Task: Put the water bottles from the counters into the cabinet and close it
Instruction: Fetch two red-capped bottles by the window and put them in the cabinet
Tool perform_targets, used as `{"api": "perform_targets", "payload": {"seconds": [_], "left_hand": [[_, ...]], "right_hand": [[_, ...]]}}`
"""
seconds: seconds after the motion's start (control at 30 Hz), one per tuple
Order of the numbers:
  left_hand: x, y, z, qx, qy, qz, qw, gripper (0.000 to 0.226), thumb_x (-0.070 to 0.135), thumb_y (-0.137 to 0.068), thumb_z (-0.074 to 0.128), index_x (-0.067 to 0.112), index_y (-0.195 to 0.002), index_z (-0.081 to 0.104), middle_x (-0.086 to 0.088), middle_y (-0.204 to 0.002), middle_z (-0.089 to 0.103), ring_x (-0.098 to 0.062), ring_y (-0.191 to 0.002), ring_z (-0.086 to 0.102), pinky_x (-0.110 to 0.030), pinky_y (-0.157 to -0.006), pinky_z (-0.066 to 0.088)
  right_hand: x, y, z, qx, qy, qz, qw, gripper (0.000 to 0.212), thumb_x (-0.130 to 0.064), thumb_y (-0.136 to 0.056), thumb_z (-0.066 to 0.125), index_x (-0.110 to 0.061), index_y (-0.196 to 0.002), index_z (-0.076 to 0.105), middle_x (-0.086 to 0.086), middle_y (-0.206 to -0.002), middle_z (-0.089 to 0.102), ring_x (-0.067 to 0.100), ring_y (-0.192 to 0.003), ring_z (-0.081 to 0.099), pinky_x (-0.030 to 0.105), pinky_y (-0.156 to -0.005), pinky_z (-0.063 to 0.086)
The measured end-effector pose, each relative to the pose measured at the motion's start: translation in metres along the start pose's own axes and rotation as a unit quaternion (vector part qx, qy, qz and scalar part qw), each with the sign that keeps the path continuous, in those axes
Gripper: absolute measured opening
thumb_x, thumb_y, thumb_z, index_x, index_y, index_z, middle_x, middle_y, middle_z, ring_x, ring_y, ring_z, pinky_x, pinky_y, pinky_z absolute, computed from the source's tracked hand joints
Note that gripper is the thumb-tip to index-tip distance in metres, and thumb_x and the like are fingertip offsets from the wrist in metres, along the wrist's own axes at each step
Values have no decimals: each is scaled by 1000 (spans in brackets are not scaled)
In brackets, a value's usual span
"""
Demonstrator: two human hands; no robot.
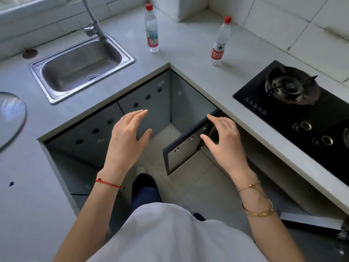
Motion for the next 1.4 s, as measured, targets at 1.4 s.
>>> {"api": "perform_targets", "payload": {"seconds": [1.4], "left_hand": [[-119,-511,27,-13,53,113,992,58,20,-88,68,16,-141,46,-3,-140,55,-23,-130,48,-39,-110,42]], "right_hand": [[-20,-455,44,107,13,89,990,54,-29,-90,64,-17,-139,47,2,-137,54,19,-130,43,29,-109,34]]}}
Point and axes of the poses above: each hand's wrist, its own y-axis away from the middle knuckle, its own z-axis out of the palm, x = y × z, the point moved 7 cm from there along -y, towards the middle knuckle
